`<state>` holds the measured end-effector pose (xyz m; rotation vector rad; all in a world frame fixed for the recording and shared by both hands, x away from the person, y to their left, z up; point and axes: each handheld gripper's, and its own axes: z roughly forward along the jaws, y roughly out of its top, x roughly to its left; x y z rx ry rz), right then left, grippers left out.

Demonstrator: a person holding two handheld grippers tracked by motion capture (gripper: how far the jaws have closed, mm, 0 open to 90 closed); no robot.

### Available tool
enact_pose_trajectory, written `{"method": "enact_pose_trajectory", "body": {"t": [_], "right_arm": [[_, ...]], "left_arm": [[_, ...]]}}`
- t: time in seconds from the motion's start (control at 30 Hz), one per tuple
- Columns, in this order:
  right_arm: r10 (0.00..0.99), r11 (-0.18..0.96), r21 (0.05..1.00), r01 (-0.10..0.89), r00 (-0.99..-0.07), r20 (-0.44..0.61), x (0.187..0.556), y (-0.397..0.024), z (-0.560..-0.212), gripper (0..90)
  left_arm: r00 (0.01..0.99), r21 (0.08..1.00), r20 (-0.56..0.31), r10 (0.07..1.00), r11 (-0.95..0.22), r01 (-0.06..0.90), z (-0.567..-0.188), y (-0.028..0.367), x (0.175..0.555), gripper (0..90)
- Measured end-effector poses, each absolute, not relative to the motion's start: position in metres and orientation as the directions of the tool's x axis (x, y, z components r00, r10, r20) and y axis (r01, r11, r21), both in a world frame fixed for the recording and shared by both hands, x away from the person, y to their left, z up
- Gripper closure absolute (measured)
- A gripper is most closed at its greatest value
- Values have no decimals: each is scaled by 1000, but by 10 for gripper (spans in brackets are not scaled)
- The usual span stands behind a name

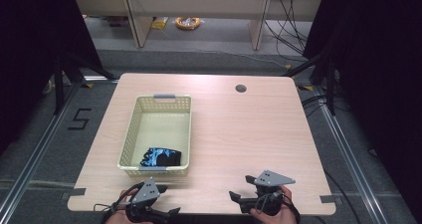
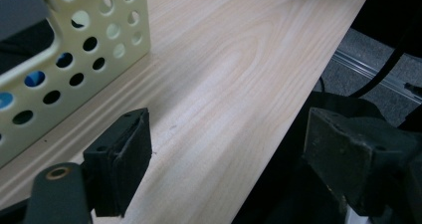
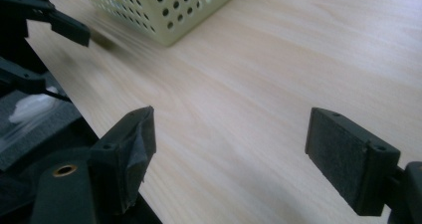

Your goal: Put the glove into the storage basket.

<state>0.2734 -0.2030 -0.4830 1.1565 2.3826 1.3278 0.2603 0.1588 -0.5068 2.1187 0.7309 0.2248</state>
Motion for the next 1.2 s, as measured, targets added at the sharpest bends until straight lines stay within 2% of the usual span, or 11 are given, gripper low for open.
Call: {"method": "enact_pose_trajectory", "body": {"t": [0.07,0.1,0.13,0.3,0.47,0.5,0.57,0.63,0.93,1.0,1.2], "right_arm": [[718,313,767,560,-668,194,268,-204,-484,208],[707,323,775,543,-683,184,269,-205,-485,208],[714,328,770,547,-677,177,267,-206,-485,208],[730,334,750,571,-660,177,259,-209,-488,212],[737,329,750,573,-653,175,253,-213,-491,215],[735,334,745,577,-655,177,253,-214,-491,216],[733,338,743,577,-657,176,253,-213,-492,217],[726,345,739,579,-663,181,254,-212,-493,217],[733,346,736,582,-657,175,254,-212,-494,223],[738,342,741,578,-653,169,254,-211,-494,223],[731,355,734,579,-661,168,255,-211,-494,222]], "left_arm": [[810,774,-122,574,-456,440,-506,157,257,182],[828,777,-62,557,-494,390,-505,159,258,182],[807,787,-111,580,-444,427,-507,156,255,182],[802,793,-121,585,-429,432,-507,156,252,182],[806,787,-120,580,-439,433,-508,157,252,183],[813,795,-95,574,-448,409,-508,157,253,183],[813,792,-112,572,-442,420,-510,154,253,186],[827,787,-74,557,-476,391,-510,155,254,189],[810,792,-105,577,-444,419,-511,153,253,192],[826,789,-80,558,-472,395,-510,155,255,192],[821,790,-91,564,-461,404,-512,153,254,193]]}}
